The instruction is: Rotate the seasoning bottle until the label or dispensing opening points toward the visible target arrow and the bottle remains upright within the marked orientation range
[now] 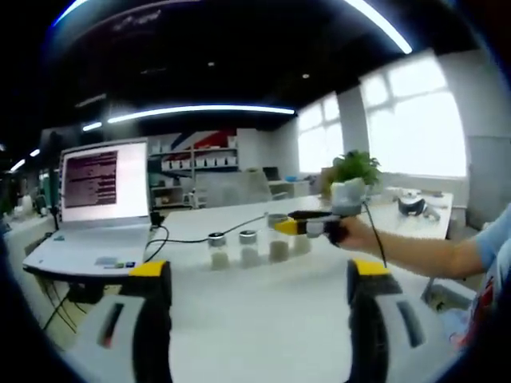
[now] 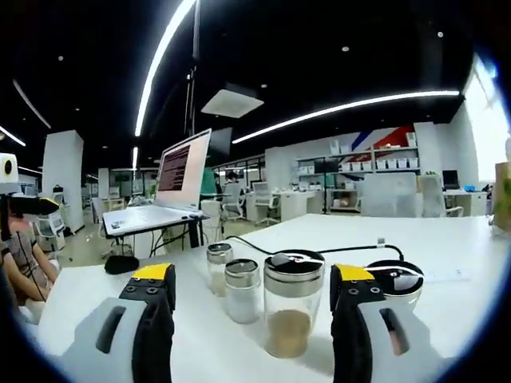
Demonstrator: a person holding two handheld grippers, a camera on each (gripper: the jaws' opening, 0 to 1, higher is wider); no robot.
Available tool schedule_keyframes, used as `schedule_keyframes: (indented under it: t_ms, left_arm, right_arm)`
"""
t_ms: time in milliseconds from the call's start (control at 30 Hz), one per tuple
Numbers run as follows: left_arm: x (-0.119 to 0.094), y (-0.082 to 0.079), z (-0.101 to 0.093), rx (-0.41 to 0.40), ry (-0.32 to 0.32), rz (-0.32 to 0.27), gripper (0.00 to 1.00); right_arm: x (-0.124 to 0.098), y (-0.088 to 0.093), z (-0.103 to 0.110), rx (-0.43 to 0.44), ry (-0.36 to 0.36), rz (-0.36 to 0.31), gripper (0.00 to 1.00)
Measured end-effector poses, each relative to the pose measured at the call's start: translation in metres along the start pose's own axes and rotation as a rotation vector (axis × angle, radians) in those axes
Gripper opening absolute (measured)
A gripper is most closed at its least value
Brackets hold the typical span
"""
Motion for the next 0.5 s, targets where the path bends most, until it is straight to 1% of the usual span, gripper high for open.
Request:
schedule_keyframes:
  t_ms: [67, 100, 200, 267, 400, 467, 500]
  left_arm:
    - [0.001, 0.001, 0.001, -0.014, 0.009, 0.001, 0.96]
    - [0.001, 0.001, 0.001, -0.019, 0.011, -0.003, 0.96]
    - [0.000, 0.000, 0.001, -0.015, 0.010, -0.005, 0.96]
    - [-0.002, -0.001, 0.001, -0.009, 0.009, -0.007, 0.96]
    - [-0.002, -0.002, 0.002, -0.015, 0.009, -0.019, 0.96]
    - [-0.002, -0.001, 0.003, -0.016, 0.008, -0.015, 0.96]
    - [-0.002, 0.000, 0.003, -0.016, 0.007, -0.013, 0.96]
  right_arm:
    - [0.005, 0.003, 0.006, -0.026, 0.005, -0.005, 0.87]
    - [0.007, 0.005, 0.008, -0.053, -0.002, 0.003, 0.87]
    - [0.013, 0.006, 0.009, -0.051, 0.008, 0.004, 0.80]
    - [0.016, 0.006, 0.007, -0.024, 0.018, -0.012, 0.77]
    - [0.020, 0.006, 0.000, -0.007, 0.060, -0.020, 0.63]
    - [0.022, 0.007, -0.003, -0.016, 0.078, -0.017, 0.56]
    - [0.023, 0.008, -0.004, -0.029, 0.084, -0.007, 0.55]
Point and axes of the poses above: the point that each gripper's makers call its tool centre point, and the gripper's own axes: x roughly forward along the fingers, z roughly to its left, y roughly out of its underside, the point moved 6 cm from there along -x, roughly backward along the fingers, and after that the axes turned 14 degrees about y, right-handed, at the moved point
